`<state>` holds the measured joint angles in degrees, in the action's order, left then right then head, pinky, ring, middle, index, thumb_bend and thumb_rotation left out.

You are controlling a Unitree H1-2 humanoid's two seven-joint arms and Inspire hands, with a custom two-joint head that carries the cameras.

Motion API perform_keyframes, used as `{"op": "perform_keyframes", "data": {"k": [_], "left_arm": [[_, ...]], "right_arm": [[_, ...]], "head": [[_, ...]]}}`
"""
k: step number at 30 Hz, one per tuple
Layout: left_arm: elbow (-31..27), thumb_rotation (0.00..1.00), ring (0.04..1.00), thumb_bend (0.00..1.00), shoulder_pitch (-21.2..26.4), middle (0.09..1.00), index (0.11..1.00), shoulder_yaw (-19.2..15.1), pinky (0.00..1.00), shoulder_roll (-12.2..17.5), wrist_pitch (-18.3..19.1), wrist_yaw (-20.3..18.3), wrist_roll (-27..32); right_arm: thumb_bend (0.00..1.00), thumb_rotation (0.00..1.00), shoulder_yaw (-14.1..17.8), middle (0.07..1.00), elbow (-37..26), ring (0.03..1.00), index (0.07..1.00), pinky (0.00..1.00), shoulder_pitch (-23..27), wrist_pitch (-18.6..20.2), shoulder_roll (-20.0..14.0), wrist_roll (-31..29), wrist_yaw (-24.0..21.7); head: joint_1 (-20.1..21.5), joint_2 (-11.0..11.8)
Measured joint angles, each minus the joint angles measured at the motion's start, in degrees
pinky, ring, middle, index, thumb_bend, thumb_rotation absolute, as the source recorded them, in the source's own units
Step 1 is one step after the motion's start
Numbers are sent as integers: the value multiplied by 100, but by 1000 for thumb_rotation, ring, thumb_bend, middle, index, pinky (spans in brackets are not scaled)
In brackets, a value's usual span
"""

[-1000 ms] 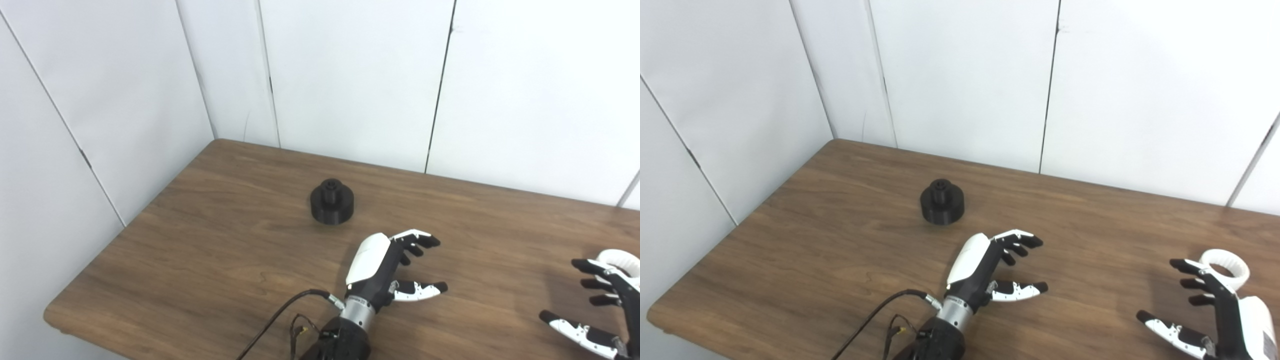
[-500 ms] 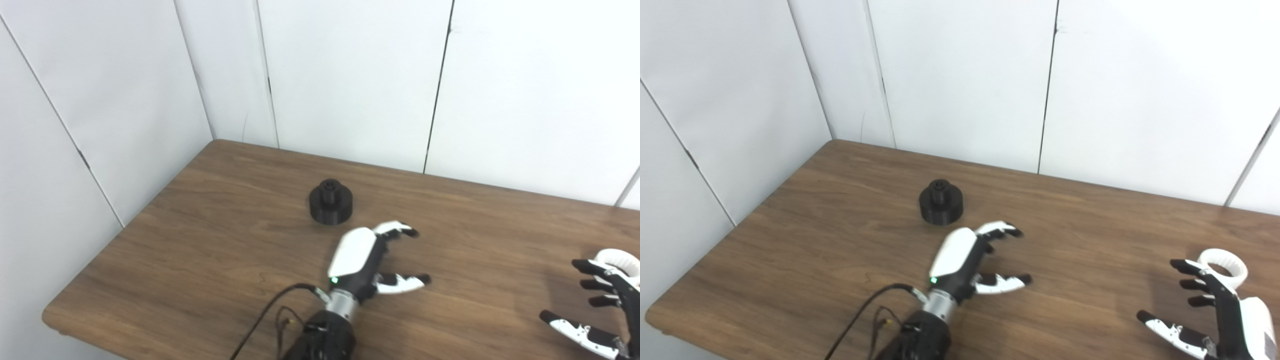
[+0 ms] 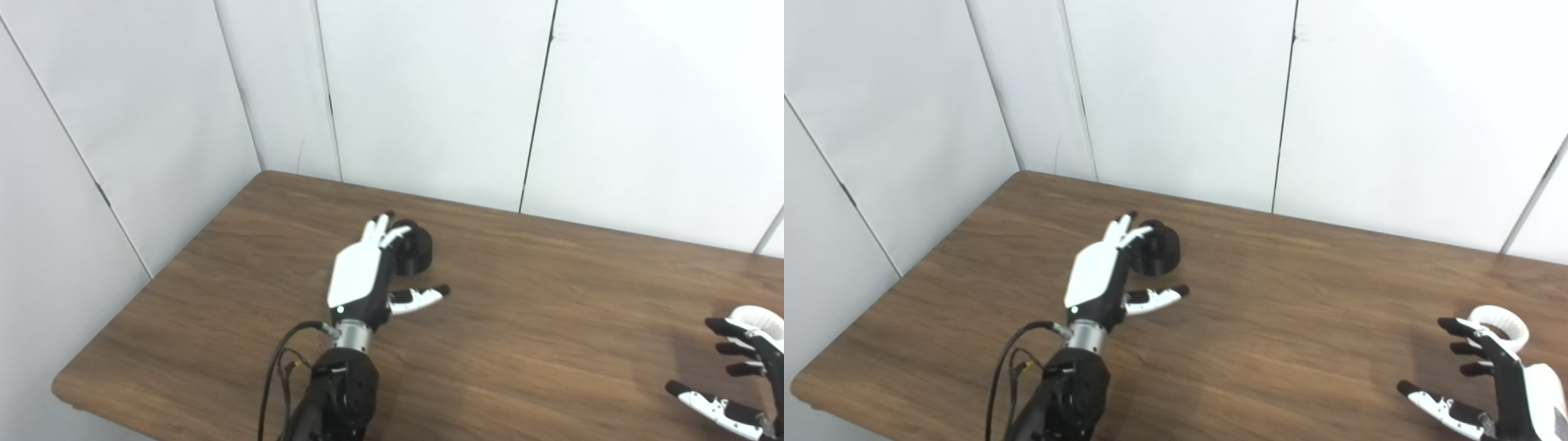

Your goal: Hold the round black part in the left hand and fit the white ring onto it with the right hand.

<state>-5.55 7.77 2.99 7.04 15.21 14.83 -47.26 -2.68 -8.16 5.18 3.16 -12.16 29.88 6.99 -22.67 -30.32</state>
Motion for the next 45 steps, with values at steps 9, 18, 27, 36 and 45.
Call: {"op": "perform_keyframes", "data": {"k": [9, 18, 27, 36, 45], "left_arm": [[382, 432, 1000, 924, 241, 1000, 835, -343, 995, 330, 1, 568, -63], [567, 526, 1000, 1000, 689, 1000, 913, -161, 1000, 870, 557, -451, -44], [1040, 614, 1000, 1000, 984, 1000, 909, 411, 1000, 1371, 784, -1573, -89], [1669, 653, 1000, 1000, 1407, 1000, 854, 768, 1000, 1583, 823, -2014, -94], [2231, 640, 1000, 1000, 1579, 1000, 860, 998, 1000, 1585, 843, -1939, -106]], "right_arm": [[770, 0, -9, 750, 74, 685, 715, 564, 26, 0, 0, -12, 0], [757, 0, -12, 758, 59, 690, 721, 565, 39, 3, 3, -24, -11], [755, 0, 1, 757, -24, 695, 717, 573, 32, 18, 4, -36, -95], [762, 0, 15, 763, -187, 690, 712, 554, 15, 50, 10, 16, -122], [769, 0, 84, 762, -218, 690, 704, 563, -19, 61, -8, 57, -124]], "head": [[9, 0], [61, 0], [105, -35], [149, -70], [176, -79]]}}
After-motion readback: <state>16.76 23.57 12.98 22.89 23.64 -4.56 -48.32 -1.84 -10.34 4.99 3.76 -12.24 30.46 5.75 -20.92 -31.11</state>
